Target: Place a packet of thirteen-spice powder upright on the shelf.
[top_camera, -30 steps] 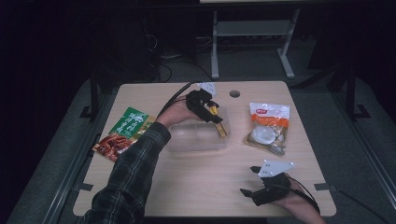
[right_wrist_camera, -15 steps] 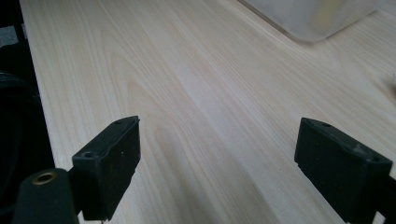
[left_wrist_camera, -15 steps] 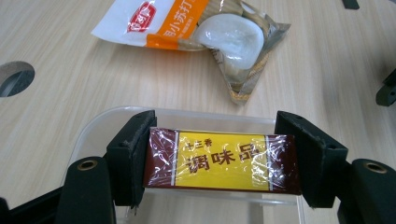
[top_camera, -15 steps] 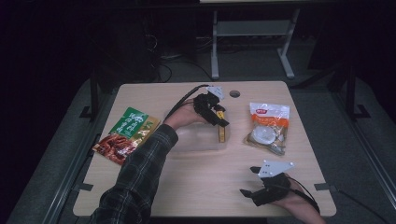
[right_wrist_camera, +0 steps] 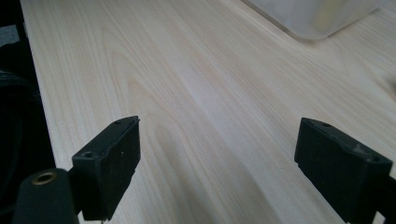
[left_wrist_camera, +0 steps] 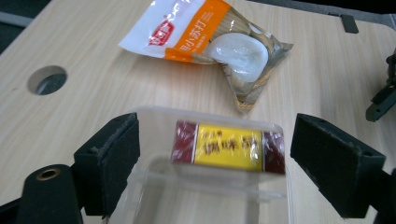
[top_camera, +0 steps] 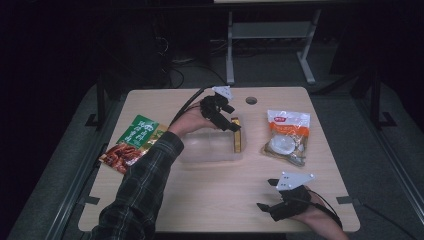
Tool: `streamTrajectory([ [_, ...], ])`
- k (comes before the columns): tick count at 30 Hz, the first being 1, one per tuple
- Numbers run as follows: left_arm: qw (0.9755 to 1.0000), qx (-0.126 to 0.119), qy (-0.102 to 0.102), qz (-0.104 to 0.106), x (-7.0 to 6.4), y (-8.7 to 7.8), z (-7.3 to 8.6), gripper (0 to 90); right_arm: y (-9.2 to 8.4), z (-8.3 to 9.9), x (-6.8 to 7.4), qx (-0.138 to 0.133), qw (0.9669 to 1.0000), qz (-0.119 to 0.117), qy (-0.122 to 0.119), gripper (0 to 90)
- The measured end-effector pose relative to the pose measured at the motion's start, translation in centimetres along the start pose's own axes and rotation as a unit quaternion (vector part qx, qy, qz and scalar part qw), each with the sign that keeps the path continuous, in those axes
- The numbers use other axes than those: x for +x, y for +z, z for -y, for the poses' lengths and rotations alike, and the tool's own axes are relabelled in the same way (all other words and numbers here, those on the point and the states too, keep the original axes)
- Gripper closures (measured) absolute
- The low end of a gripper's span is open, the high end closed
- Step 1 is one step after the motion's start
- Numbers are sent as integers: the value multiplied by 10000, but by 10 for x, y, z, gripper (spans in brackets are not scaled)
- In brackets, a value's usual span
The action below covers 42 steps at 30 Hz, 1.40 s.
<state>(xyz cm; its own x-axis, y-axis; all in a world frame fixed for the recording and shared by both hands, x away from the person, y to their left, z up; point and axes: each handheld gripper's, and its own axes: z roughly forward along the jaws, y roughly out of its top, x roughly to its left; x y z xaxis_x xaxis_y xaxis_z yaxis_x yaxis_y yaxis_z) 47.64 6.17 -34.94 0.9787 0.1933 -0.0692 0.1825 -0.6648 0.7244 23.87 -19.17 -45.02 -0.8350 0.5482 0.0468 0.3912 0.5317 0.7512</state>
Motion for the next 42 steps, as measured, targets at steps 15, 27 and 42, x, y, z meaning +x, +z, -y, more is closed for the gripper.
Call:
streamTrajectory([
  [15, 9984, -79, -409, -391, -21, -50, 33, 147, 1, 1, 0, 54, 10000, -2, 16, 139],
  [27, 9956, -48, -558, -758, -50, -79, 72, 148, 3, 1, -1, 78, 10000, 14, 20, 139],
  [42, 9902, -168, -801, -1133, -92, -105, 128, 151, 5, 0, -2, 96, 9999, 43, 46, 139],
])
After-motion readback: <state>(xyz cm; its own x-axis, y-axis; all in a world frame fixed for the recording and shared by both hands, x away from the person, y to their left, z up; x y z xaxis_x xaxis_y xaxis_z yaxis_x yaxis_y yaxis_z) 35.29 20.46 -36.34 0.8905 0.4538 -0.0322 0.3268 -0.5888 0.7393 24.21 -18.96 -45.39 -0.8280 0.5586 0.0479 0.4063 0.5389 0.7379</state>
